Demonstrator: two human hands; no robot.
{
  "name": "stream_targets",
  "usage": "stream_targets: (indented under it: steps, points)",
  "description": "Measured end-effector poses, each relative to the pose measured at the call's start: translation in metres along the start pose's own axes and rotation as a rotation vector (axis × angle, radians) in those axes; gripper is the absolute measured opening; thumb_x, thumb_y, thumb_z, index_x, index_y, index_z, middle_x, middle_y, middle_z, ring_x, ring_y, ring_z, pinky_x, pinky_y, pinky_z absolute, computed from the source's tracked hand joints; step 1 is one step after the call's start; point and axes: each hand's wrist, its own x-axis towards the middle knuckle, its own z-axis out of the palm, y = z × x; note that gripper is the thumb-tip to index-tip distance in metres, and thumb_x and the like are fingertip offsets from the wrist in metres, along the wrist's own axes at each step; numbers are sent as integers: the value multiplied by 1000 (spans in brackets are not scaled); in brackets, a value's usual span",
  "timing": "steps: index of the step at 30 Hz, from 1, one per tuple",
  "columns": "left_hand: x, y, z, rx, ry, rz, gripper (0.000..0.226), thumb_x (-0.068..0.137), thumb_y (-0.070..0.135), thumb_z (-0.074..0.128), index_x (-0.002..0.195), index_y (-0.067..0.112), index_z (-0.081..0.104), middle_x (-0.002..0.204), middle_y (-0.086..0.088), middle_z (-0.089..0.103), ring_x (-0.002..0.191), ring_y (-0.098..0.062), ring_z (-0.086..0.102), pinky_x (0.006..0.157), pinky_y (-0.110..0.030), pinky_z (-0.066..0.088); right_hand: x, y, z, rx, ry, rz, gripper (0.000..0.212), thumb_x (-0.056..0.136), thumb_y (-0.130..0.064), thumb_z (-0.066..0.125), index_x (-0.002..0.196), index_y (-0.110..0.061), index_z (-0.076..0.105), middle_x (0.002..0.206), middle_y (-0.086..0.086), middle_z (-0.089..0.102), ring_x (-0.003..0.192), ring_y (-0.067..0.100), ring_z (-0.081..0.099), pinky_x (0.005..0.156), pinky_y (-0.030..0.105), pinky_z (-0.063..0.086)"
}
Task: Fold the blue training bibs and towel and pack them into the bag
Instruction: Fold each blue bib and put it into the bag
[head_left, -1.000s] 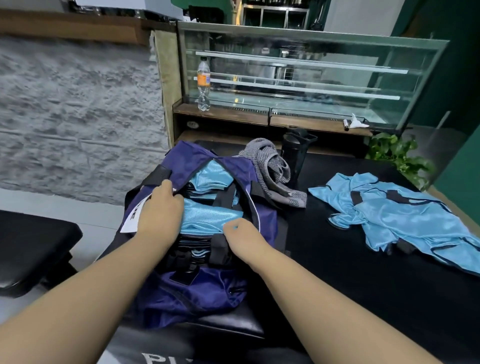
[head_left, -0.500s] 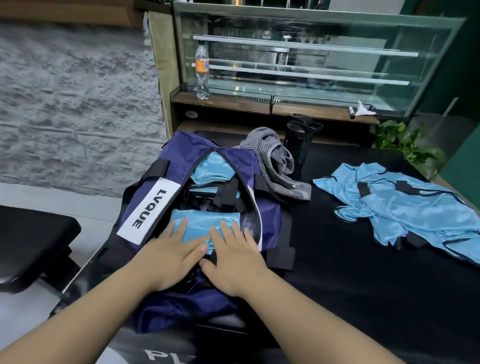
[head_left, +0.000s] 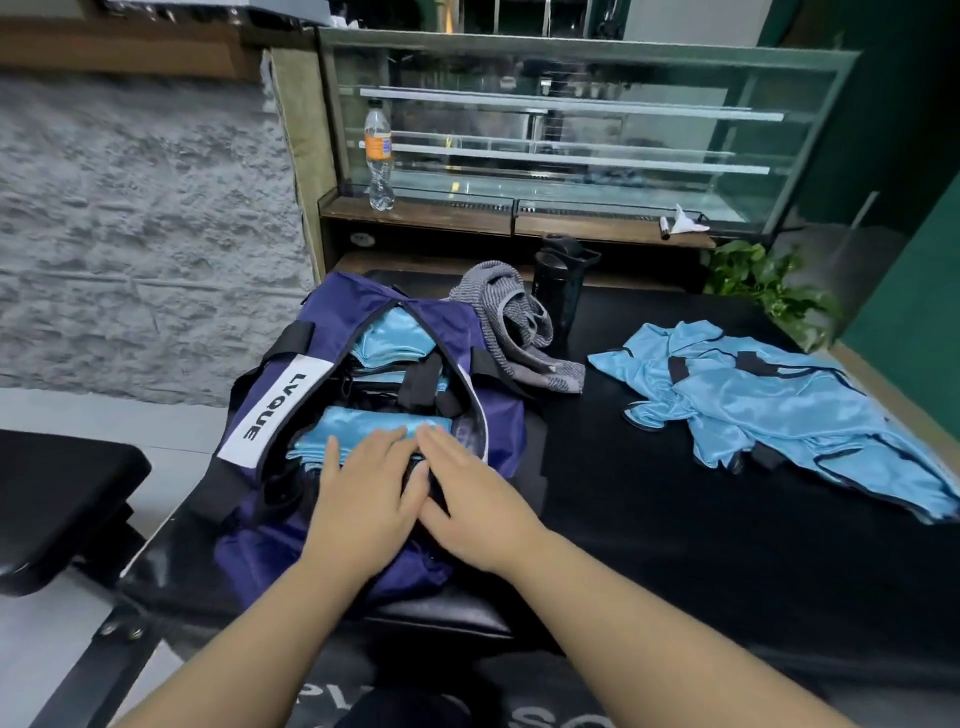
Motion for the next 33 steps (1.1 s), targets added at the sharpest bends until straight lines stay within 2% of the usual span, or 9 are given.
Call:
stream_targets:
  steps: [3, 6, 10, 14, 18, 22, 29, 31, 33]
  points:
    - [-3, 36, 9, -203, 209, 99, 44, 84, 44, 38, 115, 21, 59, 119, 2, 61, 111, -19, 53, 105, -48, 35, -32, 19, -12, -32, 184, -46, 56, 93, -21, 44, 146, -5, 35, 152, 5, 35, 142, 14, 28, 116, 22, 20]
    - [-6, 76, 29, -371, 314, 170, 33, 81, 33, 50, 111, 19, 54, 112, -1, 61, 105, -18, 51, 96, -37, 40, -66, 49, -26, -97, 287, -2, 55, 92, -21, 45, 144, -10, 37, 151, 3, 37, 142, 10, 27, 115, 25, 23]
    - [-13, 116, 70, -374, 226, 178, 40, 83, 33, 52, 120, 18, 52, 126, -2, 58, 123, -15, 46, 106, -32, 35, -113, 99, -50, -215, 350, 160, 55, 90, -20, 45, 143, -18, 31, 152, -4, 31, 141, 9, 24, 115, 28, 23]
    - [-12, 131, 102, -313, 51, 125, 52, 80, 23, 72, 127, 10, 54, 135, -6, 54, 129, -24, 48, 111, -28, 27, -147, 146, -84, -275, 439, 364, 55, 91, -10, 52, 144, -12, 37, 151, -8, 28, 142, 11, 23, 115, 27, 18]
    - [-4, 132, 106, -351, -18, -6, 56, 87, 30, 64, 138, 14, 46, 143, 0, 47, 136, -17, 39, 113, -32, 28, -152, 182, -113, -228, 587, 631, 54, 96, -14, 50, 146, -9, 32, 156, 2, 27, 145, 15, 19, 116, 24, 12]
    - [-4, 133, 107, -314, -36, -6, 52, 88, 35, 60, 136, 18, 47, 140, 3, 50, 133, -14, 41, 110, -30, 31, -136, 219, -129, -150, 739, 829, 49, 102, -20, 39, 148, -8, 28, 157, 5, 23, 146, 17, 14, 118, 28, 11]
    - [-6, 133, 109, -273, -15, -22, 46, 85, 33, 63, 128, 18, 54, 127, 5, 58, 118, -17, 52, 101, -29, 36, -107, 256, -144, -431, 580, 749, 53, 101, -29, 40, 149, -12, 25, 159, 2, 17, 148, 18, 8, 121, 40, 7]
    - [-5, 133, 110, -264, 0, -18, 45, 85, 37, 60, 126, 19, 55, 125, 6, 59, 116, -16, 53, 99, -26, 35, -104, 263, -145, -416, 507, 812, 54, 99, -35, 43, 148, -16, 28, 154, 2, 29, 144, 19, 21, 119, 40, 0]
    - [-5, 133, 111, -258, -5, -25, 45, 85, 37, 61, 126, 19, 55, 124, 5, 59, 115, -18, 54, 98, -28, 36, -106, 269, -146, -458, 463, 847, 38, 98, -35, 43, 131, -17, 52, 134, 4, 51, 129, 23, 41, 117, 41, 8]
